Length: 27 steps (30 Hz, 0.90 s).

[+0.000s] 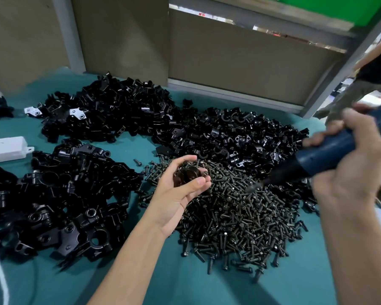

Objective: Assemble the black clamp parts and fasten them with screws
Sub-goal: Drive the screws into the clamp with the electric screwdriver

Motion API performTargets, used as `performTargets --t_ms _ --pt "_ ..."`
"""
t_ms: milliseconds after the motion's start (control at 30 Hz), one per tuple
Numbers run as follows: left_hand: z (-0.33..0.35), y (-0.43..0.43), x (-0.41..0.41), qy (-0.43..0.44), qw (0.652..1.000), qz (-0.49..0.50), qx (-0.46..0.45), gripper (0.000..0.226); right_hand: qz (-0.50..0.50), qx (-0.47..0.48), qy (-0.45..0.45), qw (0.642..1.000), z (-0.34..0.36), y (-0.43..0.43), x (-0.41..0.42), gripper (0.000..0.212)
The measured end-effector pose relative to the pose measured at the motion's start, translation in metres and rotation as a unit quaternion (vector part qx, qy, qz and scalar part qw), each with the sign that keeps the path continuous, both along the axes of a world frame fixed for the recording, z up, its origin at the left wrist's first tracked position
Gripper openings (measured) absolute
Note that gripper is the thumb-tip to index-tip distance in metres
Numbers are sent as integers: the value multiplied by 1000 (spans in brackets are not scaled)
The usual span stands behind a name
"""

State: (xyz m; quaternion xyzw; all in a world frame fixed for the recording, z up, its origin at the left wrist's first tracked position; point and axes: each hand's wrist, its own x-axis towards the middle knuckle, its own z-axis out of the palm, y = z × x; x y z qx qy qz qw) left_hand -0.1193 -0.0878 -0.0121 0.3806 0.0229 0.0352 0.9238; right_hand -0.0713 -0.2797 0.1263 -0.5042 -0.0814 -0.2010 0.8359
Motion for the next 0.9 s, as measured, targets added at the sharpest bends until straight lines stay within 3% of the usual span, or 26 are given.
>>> performTargets --t_ms 233,633,900 --pt "1 -3 1 -10 999 -28 29 42 103 91 1 991 20 47 27 25" --pt "0 -4 -1 -37 997 -67 19 43 116 67 45 990 19 66 35 17" --pt "-2 -3 -1 -26 994 -70 84 41 134 66 67 986 15 67 38 16"
